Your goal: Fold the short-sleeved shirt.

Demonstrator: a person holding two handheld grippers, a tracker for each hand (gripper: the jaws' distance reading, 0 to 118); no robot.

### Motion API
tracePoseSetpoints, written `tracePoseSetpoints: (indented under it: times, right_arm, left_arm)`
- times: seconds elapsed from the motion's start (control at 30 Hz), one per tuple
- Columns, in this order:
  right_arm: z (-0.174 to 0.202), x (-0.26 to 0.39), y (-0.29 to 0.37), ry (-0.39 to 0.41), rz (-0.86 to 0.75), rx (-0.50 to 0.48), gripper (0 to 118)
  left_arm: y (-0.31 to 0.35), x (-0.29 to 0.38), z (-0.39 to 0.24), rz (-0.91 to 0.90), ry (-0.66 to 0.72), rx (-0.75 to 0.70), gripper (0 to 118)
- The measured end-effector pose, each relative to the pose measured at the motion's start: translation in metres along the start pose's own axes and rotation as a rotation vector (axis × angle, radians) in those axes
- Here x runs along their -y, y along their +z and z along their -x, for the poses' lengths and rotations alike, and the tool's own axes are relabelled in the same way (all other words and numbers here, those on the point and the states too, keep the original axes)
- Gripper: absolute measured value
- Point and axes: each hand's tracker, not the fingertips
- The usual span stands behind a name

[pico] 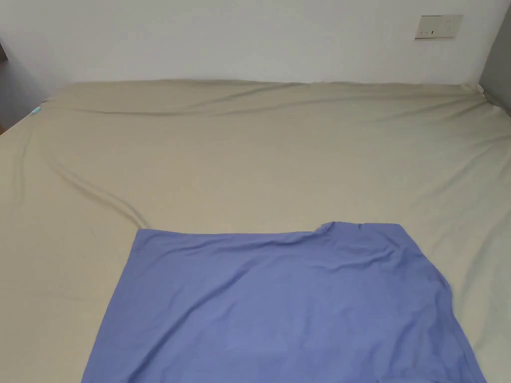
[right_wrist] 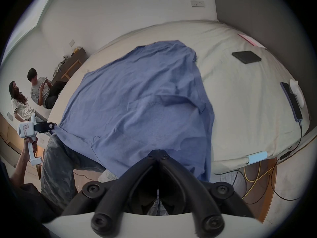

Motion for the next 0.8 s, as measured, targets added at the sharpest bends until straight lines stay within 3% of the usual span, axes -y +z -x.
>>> tracePoseSetpoints:
  times: [0.17,0.27,0.3,0.33,0.4,0.43,0.47,0.6,0.67,0.73,0.77,0.8]
  right_arm:
    - [-0.01,-0.014,0.009,-0.04,-0.051,-0.02,1]
    - [-0.012,-0.014,0.0,-0.013,0.009,-0.088,4]
    - [-0.012,-0.013,-0.002,-0.02,0.009,-0.077,27]
    - [-0.011,-0.01,-0.001,-0.024,0.005,-0.068,27]
    - [-0.01,-0.006,0.0,-0.029,0.005,-0.043,44]
    - [-0.011,-0.005,0.0,-0.03,0.01,-0.042,70]
    - [-0.012,-0.004,0.001,-0.035,0.014,-0.044,79]
    - [-0.011,0.002,-0.017,-0.017,0.123,0.057,79]
    - [-0.013,0.004,-0.024,-0.108,0.114,0.005,72]
    - [-0.021,0.0,-0.027,-0.212,0.12,-0.057,30]
    - [-0.024,-0.001,-0.03,-0.239,0.129,-0.039,9]
    - [-0.025,0.001,-0.031,-0.26,0.102,-0.023,7]
  left_arm:
    - [-0.003,-0.013,0.013,-0.023,-0.013,0.017,4]
    - [-0.018,-0.009,0.02,-0.003,-0.053,-0.007,4]
    - [-0.02,-0.007,0.021,0.006,-0.055,-0.012,4]
    - [-0.016,-0.004,0.005,0.004,-0.048,-0.009,4]
    - [-0.017,0.001,0.004,0.01,-0.032,-0.002,4]
    - [-0.014,0.002,-0.002,0.013,-0.029,-0.002,4]
    - [-0.013,0.004,-0.003,0.019,-0.024,-0.002,4]
    - [-0.009,0.002,-0.008,0.029,-0.015,-0.007,4]
    - [-0.008,0.0,-0.01,0.027,-0.005,-0.003,4]
    - [-0.007,-0.001,-0.006,0.024,0.0,0.001,4]
    - [-0.007,-0.002,-0.007,0.021,-0.002,0.001,4]
    - [-0.006,-0.003,-0.008,0.019,-0.005,0.002,4]
